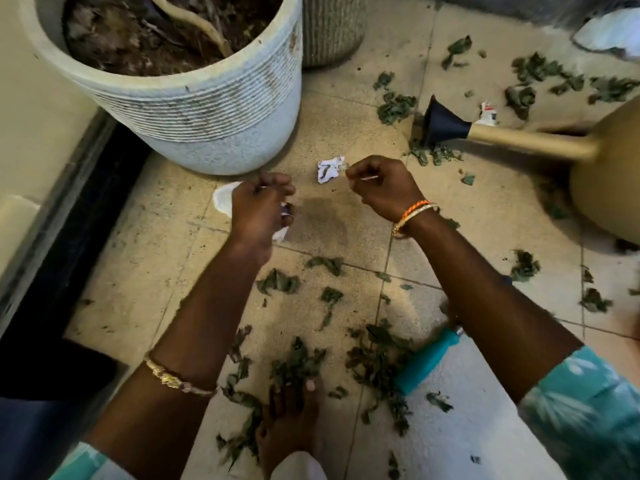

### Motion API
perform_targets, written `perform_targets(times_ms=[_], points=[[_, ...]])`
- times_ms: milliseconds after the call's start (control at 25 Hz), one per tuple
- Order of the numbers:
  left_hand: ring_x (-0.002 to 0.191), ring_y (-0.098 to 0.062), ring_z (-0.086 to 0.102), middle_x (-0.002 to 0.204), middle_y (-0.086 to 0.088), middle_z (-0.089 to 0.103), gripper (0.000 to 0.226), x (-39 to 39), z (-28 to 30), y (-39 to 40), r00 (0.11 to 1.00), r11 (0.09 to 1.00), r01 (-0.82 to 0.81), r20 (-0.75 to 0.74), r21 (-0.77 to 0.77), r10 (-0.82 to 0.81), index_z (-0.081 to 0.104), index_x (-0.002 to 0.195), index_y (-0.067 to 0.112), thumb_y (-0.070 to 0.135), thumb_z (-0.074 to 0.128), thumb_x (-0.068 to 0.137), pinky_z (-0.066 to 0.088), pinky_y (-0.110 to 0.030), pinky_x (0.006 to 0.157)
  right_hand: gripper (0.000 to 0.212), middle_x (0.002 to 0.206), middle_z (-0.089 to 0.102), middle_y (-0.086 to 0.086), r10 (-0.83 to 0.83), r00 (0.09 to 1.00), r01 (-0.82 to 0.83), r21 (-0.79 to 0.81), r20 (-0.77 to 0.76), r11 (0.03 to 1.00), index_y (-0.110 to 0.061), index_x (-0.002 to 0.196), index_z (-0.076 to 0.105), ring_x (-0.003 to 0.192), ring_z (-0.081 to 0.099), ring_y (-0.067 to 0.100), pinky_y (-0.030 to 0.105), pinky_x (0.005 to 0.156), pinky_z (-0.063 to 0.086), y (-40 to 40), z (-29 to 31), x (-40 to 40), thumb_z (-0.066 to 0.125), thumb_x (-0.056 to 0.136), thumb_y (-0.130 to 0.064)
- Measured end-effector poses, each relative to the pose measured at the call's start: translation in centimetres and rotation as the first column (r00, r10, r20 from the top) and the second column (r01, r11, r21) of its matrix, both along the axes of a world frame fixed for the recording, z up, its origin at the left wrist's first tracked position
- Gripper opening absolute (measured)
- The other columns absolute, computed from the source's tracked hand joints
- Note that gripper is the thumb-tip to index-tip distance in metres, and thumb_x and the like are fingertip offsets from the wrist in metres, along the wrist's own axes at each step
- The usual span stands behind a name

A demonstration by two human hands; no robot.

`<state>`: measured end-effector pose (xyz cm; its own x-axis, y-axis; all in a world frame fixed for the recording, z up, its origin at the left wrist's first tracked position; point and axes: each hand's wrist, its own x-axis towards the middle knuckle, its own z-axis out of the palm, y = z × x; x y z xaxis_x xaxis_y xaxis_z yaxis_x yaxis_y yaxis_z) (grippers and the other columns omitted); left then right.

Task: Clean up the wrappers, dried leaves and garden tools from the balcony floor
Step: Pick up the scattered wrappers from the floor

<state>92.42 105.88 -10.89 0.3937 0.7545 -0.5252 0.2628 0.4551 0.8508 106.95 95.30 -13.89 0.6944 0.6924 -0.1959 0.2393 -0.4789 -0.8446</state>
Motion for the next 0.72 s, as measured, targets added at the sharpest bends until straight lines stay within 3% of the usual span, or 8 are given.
perform_targets(times_ms=[120,240,320,440,480,560,640,720], points=[[0.035,-0.009,0.032,0.061,0.003,0.052,0.019,-1.9,0.8,2.3,0.986,0.984,-0.166,-0.011,-0.062,0.166,0.056,0.073,0.013,0.0,0.044,0.081,0.022,-0.014,0.038,0.041,0.126,0.055,0.017,0.263,0.913,-0.224,-0.156,0.312,0.962,-0.007,0.121,0.058,0.119,0.048,0.03,0.034,0.102,0.036,3.2,-3.2,1.2,0.064,0.08,-0.008],[0.035,-0.01,0.023,0.052,0.006,0.042,0.013,-3.5,0.9,3.4,0.972,0.964,-0.235,-0.024,-0.126,0.234,0.047,0.064,0.016,0.018,0.048,0.077,0.018,-0.014,0.038,0.047,0.145,0.034,0.021,0.412,0.821,-0.293,-0.326,0.397,0.899,-0.011,0.135,0.047,0.136,0.028,0.036,0.037,0.11,0.025,4.8,-6.4,0.4,0.054,0.088,-0.014],[0.034,-0.01,0.022,0.045,0.007,0.034,0.023,-4.6,0.6,3.8,0.961,0.952,-0.276,-0.077,-0.135,0.267,0.044,0.059,0.016,0.026,0.049,0.079,0.018,-0.014,0.039,0.038,0.137,0.045,0.023,0.319,0.804,-0.222,-0.245,0.502,0.944,-0.003,0.127,0.056,0.128,0.038,0.037,0.036,0.105,0.031,4.7,-7.2,-0.3,0.045,0.092,-0.012],[0.033,-0.011,0.026,0.04,0.006,0.03,0.032,-6.3,-0.8,3.7,0.945,0.932,-0.314,-0.156,-0.179,0.289,0.037,0.057,0.017,0.026,0.051,0.084,0.022,-0.014,0.039,0.029,0.107,0.064,0.024,0.208,0.756,-0.157,-0.137,0.621,0.978,0.006,0.101,0.068,0.104,0.056,0.039,0.038,0.085,0.046,4.7,-6.7,-0.3,0.047,0.08,0.01],[0.034,-0.012,0.03,0.041,0.005,0.031,0.034,-6.9,-1.4,3.7,0.944,0.925,-0.318,-0.163,-0.209,0.288,0.037,0.057,0.017,0.026,0.053,0.086,0.025,-0.015,0.038,0.029,0.099,0.067,0.023,0.187,0.774,-0.158,-0.102,0.605,0.982,0.004,0.095,0.07,0.097,0.06,0.039,0.039,0.081,0.049,4.7,-6.5,-0.2,0.048,0.077,0.012],[0.033,-0.011,0.033,0.044,0.003,0.035,0.035,-7.8,-2.2,3.4,0.956,0.913,-0.287,-0.142,-0.291,0.255,0.042,0.061,0.015,0.027,0.053,0.092,0.028,-0.014,0.036,0.026,0.088,0.07,0.018,0.045,0.893,-0.062,0.023,0.448,0.998,-0.003,0.09,0.069,0.084,0.065,0.033,0.039,0.075,0.053,4.8,-5.5,-0.3,0.051,0.077,0.01],[0.032,-0.006,0.031,0.047,0.003,0.047,0.029,-8.3,-2.5,3.0,0.981,0.911,-0.192,-0.08,-0.366,0.175,0.051,0.072,0.012,0.026,0.048,0.098,0.023,-0.012,0.033,0.027,0.082,0.068,0.011,-0.179,0.977,0.161,0.148,0.116,0.976,-0.013,0.094,0.057,0.074,0.067,0.024,0.034,0.067,0.056,4.5,-3.5,-1.5,0.061,0.076,0.006],[0.035,-0.005,0.041,0.06,0.002,0.065,0.023,-8.5,-2.3,2.4,0.993,0.911,-0.107,-0.001,-0.399,0.116,0.056,0.086,0.009,0.02,0.042,0.101,0.022,-0.012,0.032,0.038,0.077,0.065,0.007,-0.233,0.954,0.268,0.188,-0.191,0.945,-0.017,0.091,0.049,0.07,0.065,0.018,0.031,0.065,0.057,3.9,-1.3,-3.7,0.074,0.07,0.003]])
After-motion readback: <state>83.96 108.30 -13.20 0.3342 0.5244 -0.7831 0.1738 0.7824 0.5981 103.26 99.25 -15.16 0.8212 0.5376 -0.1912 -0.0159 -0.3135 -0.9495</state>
